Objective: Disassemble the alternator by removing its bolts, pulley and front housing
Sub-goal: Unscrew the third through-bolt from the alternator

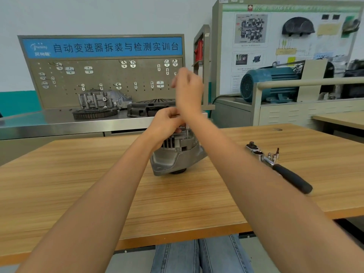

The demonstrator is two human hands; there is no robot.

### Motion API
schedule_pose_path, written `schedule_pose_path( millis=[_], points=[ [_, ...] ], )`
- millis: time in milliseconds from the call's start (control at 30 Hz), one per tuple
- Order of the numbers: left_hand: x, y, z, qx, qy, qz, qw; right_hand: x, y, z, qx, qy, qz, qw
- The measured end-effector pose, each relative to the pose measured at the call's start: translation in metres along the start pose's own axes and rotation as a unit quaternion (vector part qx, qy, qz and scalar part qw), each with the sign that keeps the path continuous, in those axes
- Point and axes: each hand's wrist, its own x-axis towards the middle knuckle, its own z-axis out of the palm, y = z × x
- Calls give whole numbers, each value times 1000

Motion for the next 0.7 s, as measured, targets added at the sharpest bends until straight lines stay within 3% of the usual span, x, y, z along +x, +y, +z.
schedule_pose_path(
  millis=[33,100,133,167,300,433,567,700],
  points=[
    [0,0,1,10,14,4,1000,-7,6,2,-161,32,-89,982],
    [-1,0,1,25,25,7,999,-15,17,2,-428,68,-164,886],
    [-1,0,1,27,24,10,999,-15,19,1,-471,71,-172,862],
    [0,1,1,27,24,13,999,-14,18,0,-469,73,-180,862],
    [-1,1,1,25,25,9,999,-8,11,-3,-292,67,-167,939],
    [-2,-1,2,-1,1,5,1000,0,1,-4,-11,-10,-74,997],
    [-2,-1,1,-26,-16,15,999,10,-11,-6,189,-81,95,974],
    [-3,-2,1,-32,-16,14,999,15,-14,-4,287,-153,162,932]
  ],
)
